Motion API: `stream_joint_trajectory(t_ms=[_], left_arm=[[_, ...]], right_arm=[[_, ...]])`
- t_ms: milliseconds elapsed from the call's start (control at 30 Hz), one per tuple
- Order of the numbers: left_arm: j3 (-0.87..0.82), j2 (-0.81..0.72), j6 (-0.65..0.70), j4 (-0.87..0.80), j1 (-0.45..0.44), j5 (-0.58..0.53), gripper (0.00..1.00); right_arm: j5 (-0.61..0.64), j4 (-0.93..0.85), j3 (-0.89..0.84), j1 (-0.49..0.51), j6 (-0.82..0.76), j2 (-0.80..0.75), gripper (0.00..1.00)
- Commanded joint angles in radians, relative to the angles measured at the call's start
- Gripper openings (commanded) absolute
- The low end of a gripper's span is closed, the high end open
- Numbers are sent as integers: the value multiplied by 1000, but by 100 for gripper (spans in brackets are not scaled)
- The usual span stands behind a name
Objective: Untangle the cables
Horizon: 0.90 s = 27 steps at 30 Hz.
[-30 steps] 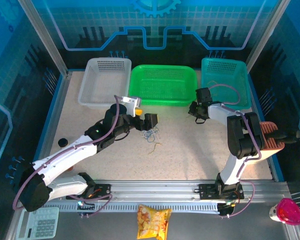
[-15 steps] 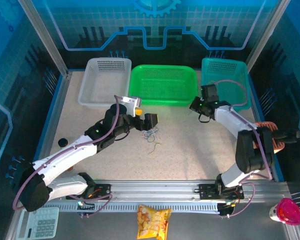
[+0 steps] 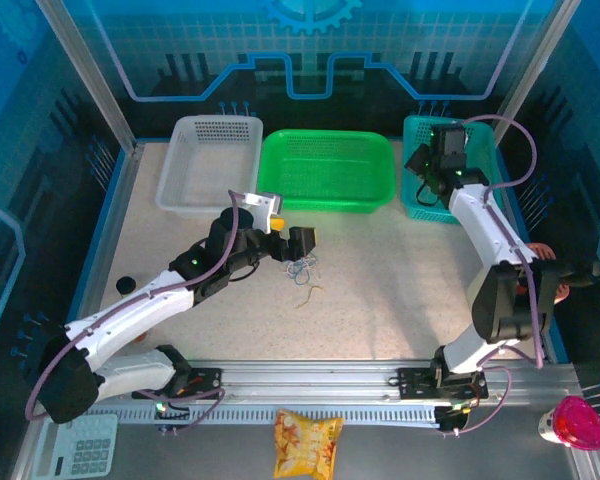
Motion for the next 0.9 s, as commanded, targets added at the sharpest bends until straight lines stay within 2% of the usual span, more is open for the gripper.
stream_joint_trajectory(t_ms=[0,267,433,633,867], left_arm=[[22,-33,-4,17,2,9,99],[27,-52,1,8,3,1,99],[29,-64,4,-2,2,-3,99],[23,-76,6,-3,3,-12,99],[21,-87,3,3,3,-12,99]], right_arm=[[147,-110,58,-28,30,85,0],[279,-299,185,-23,117,267,0],[300,-371,237,-9,125,365,0],[141,-345,276,6,42,448,0],[-113,-307,318,8,-75,532,0]])
